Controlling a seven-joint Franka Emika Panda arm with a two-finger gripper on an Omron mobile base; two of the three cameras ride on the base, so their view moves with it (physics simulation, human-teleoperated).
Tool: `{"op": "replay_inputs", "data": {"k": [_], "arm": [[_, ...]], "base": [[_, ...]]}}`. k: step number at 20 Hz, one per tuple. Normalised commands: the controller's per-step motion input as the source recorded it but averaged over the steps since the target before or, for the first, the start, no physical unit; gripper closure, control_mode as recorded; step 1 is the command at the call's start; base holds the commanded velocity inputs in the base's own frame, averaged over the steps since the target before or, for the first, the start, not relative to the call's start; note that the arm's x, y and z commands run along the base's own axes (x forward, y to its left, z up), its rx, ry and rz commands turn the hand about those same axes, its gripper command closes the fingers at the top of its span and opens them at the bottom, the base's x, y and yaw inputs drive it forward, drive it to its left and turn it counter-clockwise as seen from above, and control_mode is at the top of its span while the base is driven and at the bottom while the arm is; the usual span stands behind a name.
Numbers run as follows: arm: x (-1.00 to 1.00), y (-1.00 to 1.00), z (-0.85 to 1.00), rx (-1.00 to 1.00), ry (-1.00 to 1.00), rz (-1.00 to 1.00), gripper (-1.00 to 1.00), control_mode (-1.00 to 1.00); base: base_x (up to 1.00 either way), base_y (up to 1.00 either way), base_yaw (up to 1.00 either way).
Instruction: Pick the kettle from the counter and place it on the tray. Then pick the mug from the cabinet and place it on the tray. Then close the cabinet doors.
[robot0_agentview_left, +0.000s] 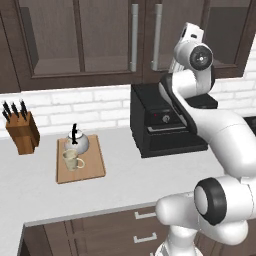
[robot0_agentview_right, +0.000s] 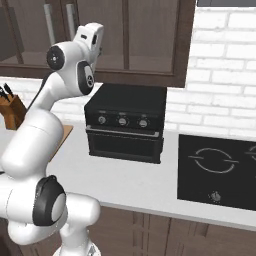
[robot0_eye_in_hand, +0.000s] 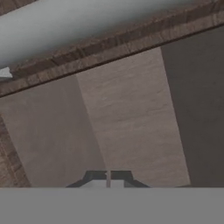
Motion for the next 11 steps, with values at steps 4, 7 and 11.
{"op": "replay_inputs", "data": {"k": [4,7,11], "arm": [[0.68,-0.25,-0.37,0.05,0.0,0.0,1.0,-1.0],[0.67,-0.27,-0.43,0.04,0.01,0.0,1.0,-1.0],[0.74,-0.35,-0.47,0.05,0.08,0.05,1.0,-1.0]], "base": [[0.0,0.0,0.0],[0.0,0.0,0.0],[0.0,0.0,0.0]]}}
